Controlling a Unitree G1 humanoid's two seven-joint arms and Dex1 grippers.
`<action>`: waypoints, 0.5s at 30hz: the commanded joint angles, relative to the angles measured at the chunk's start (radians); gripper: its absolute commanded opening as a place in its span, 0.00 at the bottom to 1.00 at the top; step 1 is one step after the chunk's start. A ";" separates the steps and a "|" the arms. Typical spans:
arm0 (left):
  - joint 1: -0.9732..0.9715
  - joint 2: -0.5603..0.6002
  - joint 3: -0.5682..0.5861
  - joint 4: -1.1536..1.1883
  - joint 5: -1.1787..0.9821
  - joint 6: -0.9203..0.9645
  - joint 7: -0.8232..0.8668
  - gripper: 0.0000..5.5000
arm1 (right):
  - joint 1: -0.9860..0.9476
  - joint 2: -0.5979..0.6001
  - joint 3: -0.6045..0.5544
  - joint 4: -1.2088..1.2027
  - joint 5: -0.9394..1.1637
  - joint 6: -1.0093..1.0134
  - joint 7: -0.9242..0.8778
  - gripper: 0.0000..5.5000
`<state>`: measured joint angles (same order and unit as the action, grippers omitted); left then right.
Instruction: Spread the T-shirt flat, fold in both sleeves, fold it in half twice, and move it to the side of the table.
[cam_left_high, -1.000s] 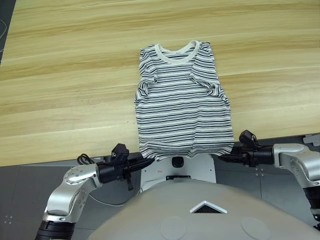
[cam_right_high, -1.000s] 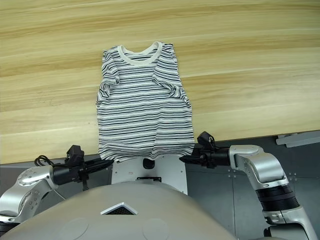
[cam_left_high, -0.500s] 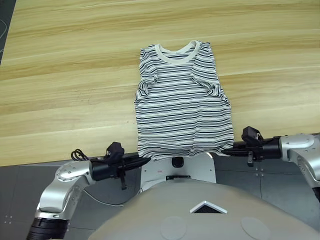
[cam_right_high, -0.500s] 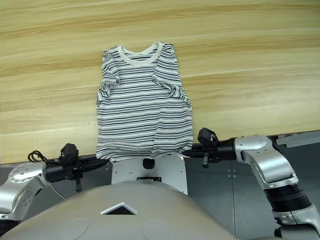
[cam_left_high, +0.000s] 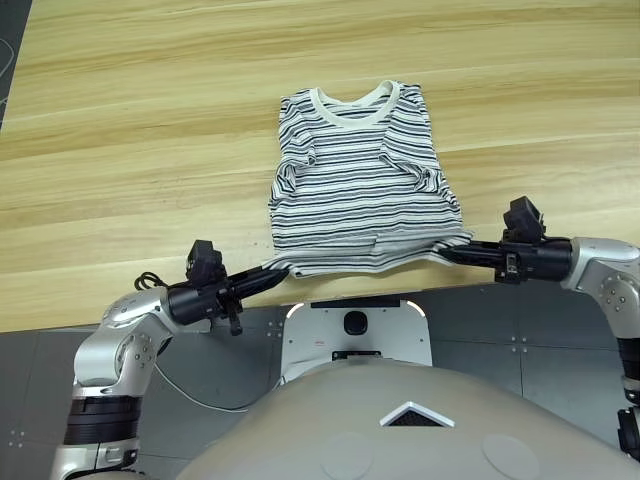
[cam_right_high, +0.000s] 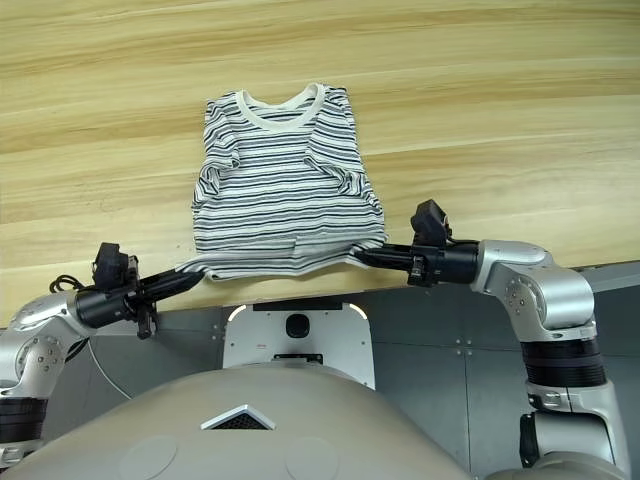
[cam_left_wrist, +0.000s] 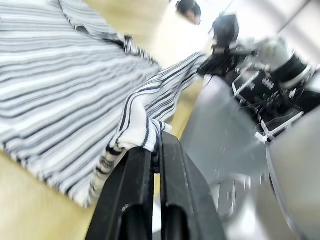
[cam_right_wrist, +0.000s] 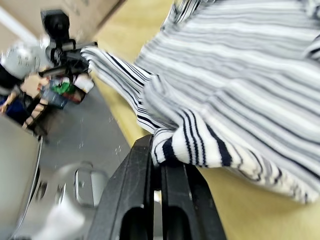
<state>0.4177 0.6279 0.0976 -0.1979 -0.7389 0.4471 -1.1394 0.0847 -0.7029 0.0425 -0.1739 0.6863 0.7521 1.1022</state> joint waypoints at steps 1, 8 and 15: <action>-0.059 -0.072 0.030 -0.010 -0.069 0.084 0.115 0.02 | -0.036 0.133 -0.060 -0.022 0.110 0.097 -0.144 0.03; -0.100 -0.228 0.052 -0.076 -0.201 0.166 0.299 0.02 | -0.024 0.373 -0.120 -0.113 0.293 0.178 -0.410 0.03; -0.237 -0.416 0.087 -0.049 -0.228 0.122 0.538 0.02 | -0.111 0.591 -0.172 -0.064 0.341 0.094 -0.644 0.03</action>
<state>0.2098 0.2400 0.1761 -0.2553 -0.9755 0.5823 -0.6483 0.0046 -0.1558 -0.1169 -0.2583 1.0279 0.8765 0.5089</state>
